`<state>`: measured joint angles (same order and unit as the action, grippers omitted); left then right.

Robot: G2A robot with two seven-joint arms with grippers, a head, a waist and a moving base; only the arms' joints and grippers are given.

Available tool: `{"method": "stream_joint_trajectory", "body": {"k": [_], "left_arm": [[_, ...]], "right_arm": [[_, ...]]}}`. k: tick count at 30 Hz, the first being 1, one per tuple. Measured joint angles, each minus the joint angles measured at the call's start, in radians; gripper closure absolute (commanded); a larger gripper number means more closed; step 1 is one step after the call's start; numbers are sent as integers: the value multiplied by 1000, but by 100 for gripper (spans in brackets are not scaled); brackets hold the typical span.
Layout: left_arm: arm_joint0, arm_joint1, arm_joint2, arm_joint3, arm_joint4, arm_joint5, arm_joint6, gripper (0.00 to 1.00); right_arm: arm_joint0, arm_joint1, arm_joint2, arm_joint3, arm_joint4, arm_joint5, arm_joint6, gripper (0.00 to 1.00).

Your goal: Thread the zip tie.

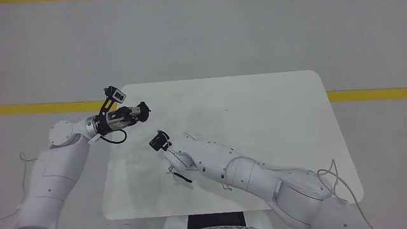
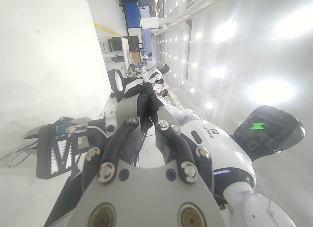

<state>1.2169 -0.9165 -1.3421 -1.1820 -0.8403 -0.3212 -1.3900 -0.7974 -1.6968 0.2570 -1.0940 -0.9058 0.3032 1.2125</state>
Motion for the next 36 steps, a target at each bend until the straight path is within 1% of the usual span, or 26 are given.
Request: {"method": "stream_joint_trajectory", "body": {"k": [4, 7, 15, 16, 25, 36], "left_arm": [[0, 0, 0, 0, 0, 0, 0, 100], [0, 0, 0, 0, 0, 0, 0, 100], [0, 0, 0, 0, 0, 0, 0, 100], [0, 0, 0, 0, 0, 0, 0, 100], [0, 0, 0, 0, 0, 0, 0, 100], [0, 0, 0, 0, 0, 0, 0, 100]], "right_arm": [[-12, 3, 7, -16, -19, -38, 5, 83], [-19, 1, 7, -17, -31, -68, 8, 86], [-31, -16, 17, 12, -45, -104, 5, 87], [-31, -19, 19, 19, -46, -109, 3, 89], [-34, -44, 29, 67, -58, -135, -3, 90], [-40, -69, 39, 105, -87, -142, 1, 93]]}}
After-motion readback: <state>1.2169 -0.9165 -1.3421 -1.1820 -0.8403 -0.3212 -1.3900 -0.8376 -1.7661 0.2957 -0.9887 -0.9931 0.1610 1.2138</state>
